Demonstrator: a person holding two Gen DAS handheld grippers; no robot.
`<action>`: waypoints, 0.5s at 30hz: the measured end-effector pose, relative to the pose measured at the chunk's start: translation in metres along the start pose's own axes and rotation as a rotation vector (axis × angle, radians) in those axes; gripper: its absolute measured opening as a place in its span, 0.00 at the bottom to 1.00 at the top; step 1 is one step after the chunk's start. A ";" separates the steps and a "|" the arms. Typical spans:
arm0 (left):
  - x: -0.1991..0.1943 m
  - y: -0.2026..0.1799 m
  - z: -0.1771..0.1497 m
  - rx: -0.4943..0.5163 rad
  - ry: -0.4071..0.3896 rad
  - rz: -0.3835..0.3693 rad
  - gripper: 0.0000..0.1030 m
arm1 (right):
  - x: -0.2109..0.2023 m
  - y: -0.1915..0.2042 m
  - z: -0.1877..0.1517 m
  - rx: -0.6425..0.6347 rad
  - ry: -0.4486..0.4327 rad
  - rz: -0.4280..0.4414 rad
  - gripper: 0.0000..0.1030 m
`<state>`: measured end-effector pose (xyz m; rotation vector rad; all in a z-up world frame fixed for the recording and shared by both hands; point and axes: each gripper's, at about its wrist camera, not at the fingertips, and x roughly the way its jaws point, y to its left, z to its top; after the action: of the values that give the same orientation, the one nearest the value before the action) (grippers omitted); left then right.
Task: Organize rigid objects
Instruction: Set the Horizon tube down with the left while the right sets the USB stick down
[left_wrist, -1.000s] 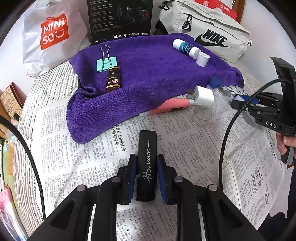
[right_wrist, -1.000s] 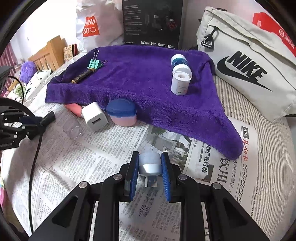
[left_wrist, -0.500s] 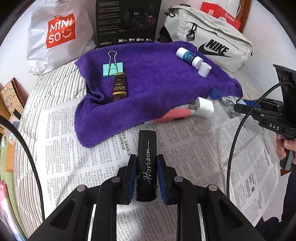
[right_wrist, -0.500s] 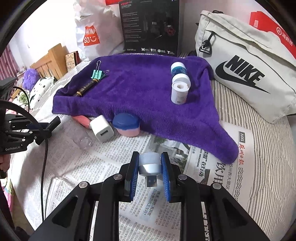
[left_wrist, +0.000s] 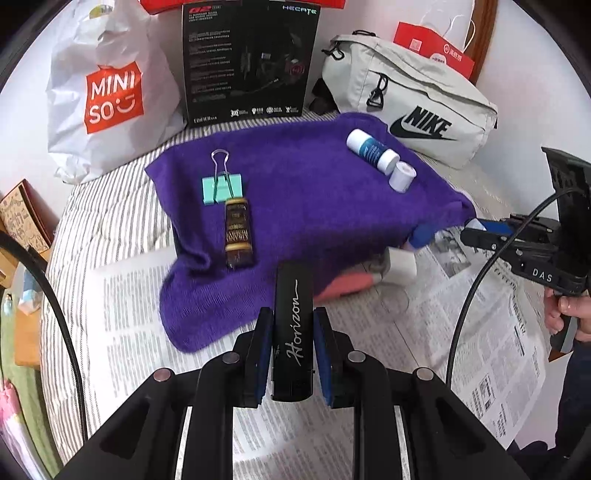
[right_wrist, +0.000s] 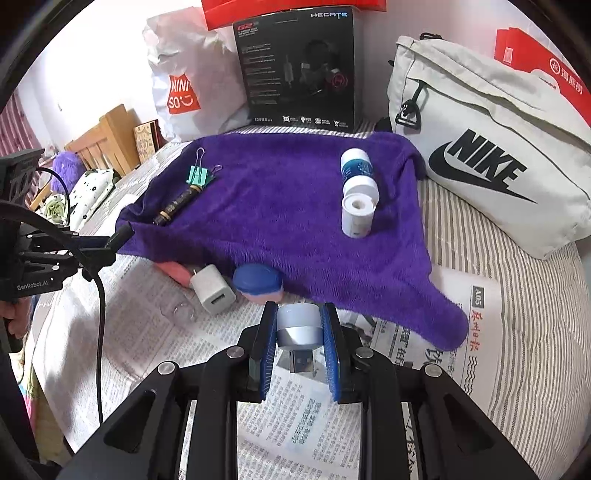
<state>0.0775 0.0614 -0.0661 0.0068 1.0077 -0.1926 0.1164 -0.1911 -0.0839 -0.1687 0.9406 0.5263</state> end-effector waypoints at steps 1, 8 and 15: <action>0.000 0.001 0.003 -0.001 -0.003 0.000 0.21 | 0.000 0.000 0.001 0.000 0.000 0.001 0.23; 0.004 0.005 0.019 0.005 -0.008 0.002 0.20 | 0.004 -0.004 0.016 0.011 -0.008 0.010 0.23; 0.013 0.010 0.035 -0.003 -0.006 -0.006 0.20 | 0.011 -0.010 0.033 0.010 -0.009 0.007 0.23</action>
<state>0.1151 0.0656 -0.0591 -0.0001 1.0023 -0.1965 0.1504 -0.1841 -0.0743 -0.1536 0.9354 0.5285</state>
